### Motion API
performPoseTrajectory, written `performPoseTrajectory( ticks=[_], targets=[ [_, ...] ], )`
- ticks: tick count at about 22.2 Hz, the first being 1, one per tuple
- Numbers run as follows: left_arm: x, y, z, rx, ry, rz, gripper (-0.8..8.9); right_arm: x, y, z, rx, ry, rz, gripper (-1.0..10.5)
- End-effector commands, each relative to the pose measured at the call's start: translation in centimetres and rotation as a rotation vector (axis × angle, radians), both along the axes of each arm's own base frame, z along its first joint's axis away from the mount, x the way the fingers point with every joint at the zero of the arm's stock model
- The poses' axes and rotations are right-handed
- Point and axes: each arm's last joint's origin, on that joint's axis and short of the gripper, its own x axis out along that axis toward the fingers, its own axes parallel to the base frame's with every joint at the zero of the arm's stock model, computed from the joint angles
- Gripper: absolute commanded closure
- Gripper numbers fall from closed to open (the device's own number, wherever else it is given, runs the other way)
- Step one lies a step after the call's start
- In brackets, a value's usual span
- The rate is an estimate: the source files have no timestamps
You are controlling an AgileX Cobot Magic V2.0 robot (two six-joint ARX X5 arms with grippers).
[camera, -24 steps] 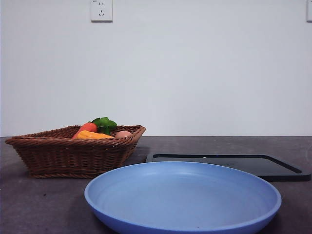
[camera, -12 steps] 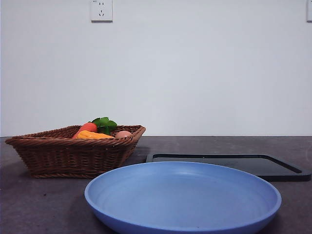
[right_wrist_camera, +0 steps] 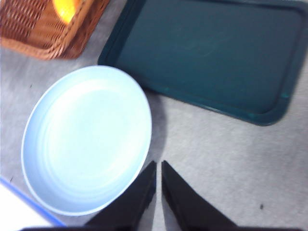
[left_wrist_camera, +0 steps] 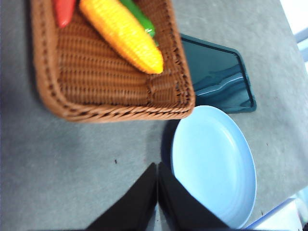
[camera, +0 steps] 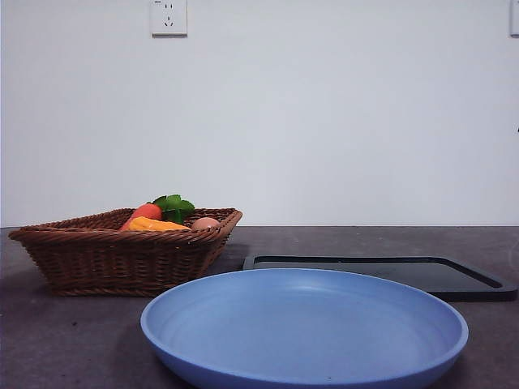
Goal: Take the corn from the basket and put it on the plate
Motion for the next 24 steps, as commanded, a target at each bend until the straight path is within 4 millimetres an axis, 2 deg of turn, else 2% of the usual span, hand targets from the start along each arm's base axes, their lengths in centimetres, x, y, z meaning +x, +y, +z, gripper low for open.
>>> performPoseTrajectory(
  ticks=[1, 3, 5, 6, 7, 13, 19, 24],
  targets=[
    [0.2, -0.1, 0.4, 0.016, -0.031, -0.028, 8.01, 0.3, 0.1, 0.5, -0.007, -0.024, 0.02, 9.4],
    [0.2, -0.1, 0.4, 0.015, -0.031, -0.027, 7.17, 0.3, 0.1, 0.5, -0.006, -0.025, 0.02, 8.5],
    [0.2, -0.1, 0.4, 0.011, -0.027, -0.023, 5.2, 0.3, 0.1, 0.5, 0.002, -0.02, 0.01, 6.9],
    [0.2, -0.1, 0.4, 0.011, -0.026, -0.024, 4.44, 0.3, 0.2, 0.5, 0.004, -0.018, 0.008, 6.6],
    [0.2, -0.1, 0.4, 0.01, -0.026, -0.025, 4.17, 0.4, 0.2, 0.5, 0.004, -0.015, 0.008, 6.6],
    [0.2, -0.2, 0.5, -0.013, -0.029, -0.043, 4.22, 2.3, 1.3, -1.2, 0.019, 0.109, 0.054, 6.6],
    [0.2, -0.2, 0.5, -0.014, -0.028, -0.043, 4.22, 5.7, 3.9, -4.9, -0.013, 0.243, 0.126, 6.6],
    [0.2, -0.2, 0.5, -0.014, -0.029, -0.043, 4.22, 7.7, 5.6, -7.9, -0.028, 0.314, 0.151, 6.7]
  ],
)
